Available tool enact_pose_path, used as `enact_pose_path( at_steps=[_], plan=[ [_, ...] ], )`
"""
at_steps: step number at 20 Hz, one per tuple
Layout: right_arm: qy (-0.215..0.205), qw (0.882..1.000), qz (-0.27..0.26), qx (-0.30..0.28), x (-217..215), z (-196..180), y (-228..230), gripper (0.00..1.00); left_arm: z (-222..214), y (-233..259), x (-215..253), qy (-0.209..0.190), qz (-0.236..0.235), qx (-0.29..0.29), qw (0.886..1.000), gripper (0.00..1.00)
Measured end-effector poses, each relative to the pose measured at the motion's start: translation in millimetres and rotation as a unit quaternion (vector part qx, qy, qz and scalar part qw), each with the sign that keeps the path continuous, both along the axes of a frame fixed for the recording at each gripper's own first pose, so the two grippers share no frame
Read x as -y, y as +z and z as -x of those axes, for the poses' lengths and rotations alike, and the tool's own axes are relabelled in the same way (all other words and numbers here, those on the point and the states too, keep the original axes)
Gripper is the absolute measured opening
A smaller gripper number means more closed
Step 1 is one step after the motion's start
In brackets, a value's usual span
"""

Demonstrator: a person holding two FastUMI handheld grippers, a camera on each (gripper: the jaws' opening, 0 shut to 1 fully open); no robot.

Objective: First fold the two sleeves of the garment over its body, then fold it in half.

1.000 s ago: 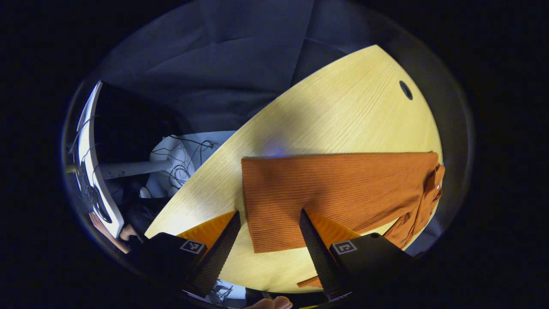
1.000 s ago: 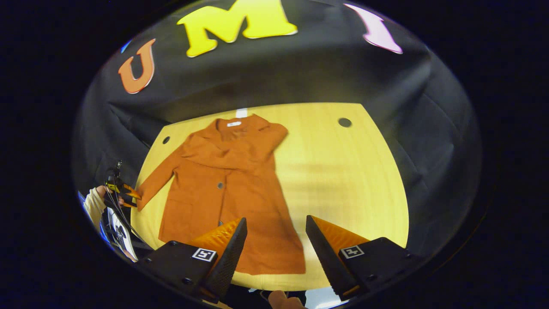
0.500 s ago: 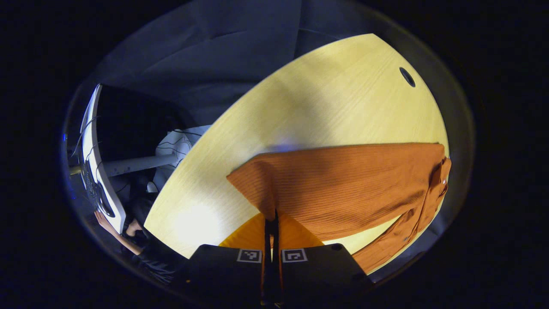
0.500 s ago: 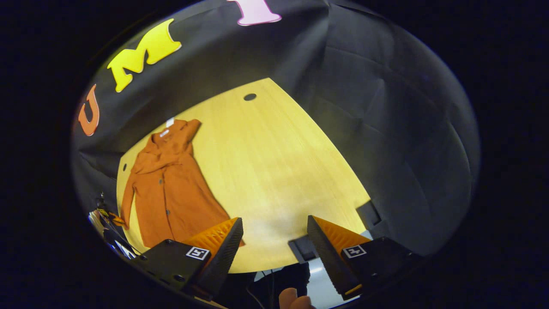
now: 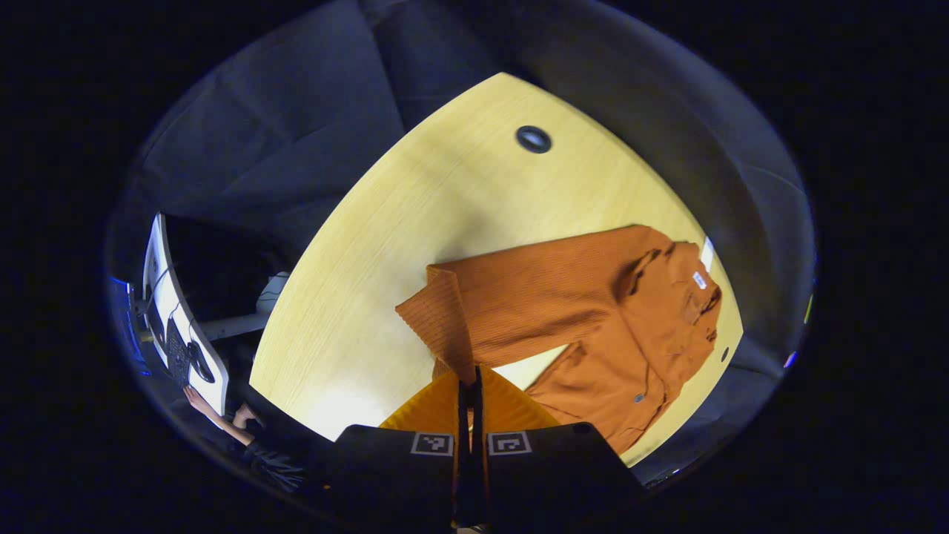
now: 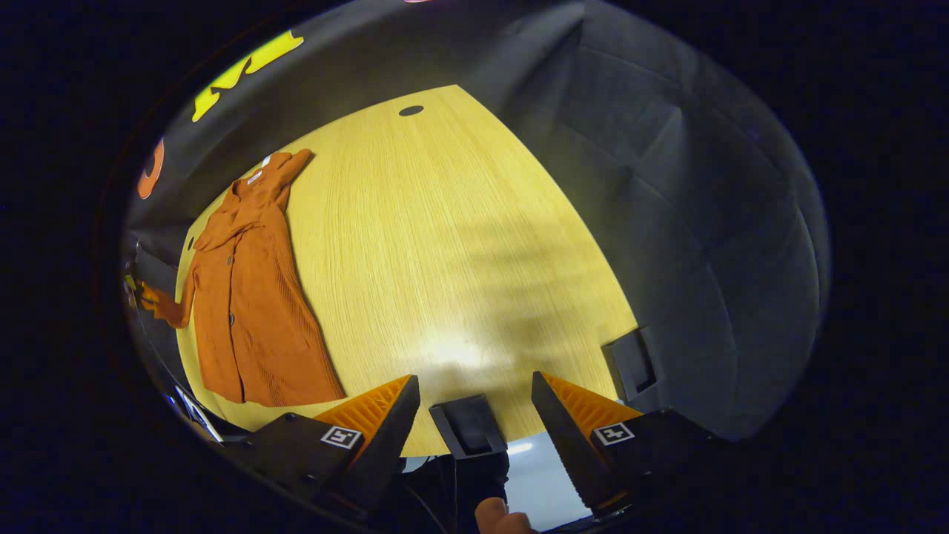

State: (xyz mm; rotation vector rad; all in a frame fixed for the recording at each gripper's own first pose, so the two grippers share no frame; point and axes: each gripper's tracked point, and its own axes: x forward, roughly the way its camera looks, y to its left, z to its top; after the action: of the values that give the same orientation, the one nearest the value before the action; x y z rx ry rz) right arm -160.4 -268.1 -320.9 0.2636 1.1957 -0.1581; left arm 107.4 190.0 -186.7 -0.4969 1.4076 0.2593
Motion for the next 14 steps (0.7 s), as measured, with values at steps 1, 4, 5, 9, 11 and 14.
enact_pose_path(
  at_steps=[1,4,5,9,11,14],
  plan=[
    [-0.001,1.000,-0.001,-0.011,7.0,3.9,-13.3,0.97,-15.7,17.3,14.7,-0.016,-0.012,0.009,1.000,0.03],
    [-0.015,0.999,-0.019,-0.029,21.3,9.8,-31.0,0.97,-58.4,49.9,87.2,-0.118,-0.067,0.037,0.990,0.03],
    [-0.016,0.999,-0.019,-0.028,26.1,9.7,-31.5,0.97,-61.2,53.2,108.6,-0.138,-0.070,0.044,0.987,0.03],
    [-0.012,0.999,-0.020,-0.026,45.6,19.0,-32.7,0.97,-74.7,35.7,253.8,-0.247,-0.052,0.070,0.965,0.03],
    [-0.004,1.000,-0.018,-0.023,57.7,29.6,-30.6,0.97,-87.0,18.6,330.1,-0.265,-0.047,0.085,0.959,0.03],
    [-0.010,1.000,-0.010,-0.011,79.9,37.3,-20.2,0.97,-91.0,-33.5,399.9,-0.277,-0.055,0.063,0.957,0.03]
  ],
)
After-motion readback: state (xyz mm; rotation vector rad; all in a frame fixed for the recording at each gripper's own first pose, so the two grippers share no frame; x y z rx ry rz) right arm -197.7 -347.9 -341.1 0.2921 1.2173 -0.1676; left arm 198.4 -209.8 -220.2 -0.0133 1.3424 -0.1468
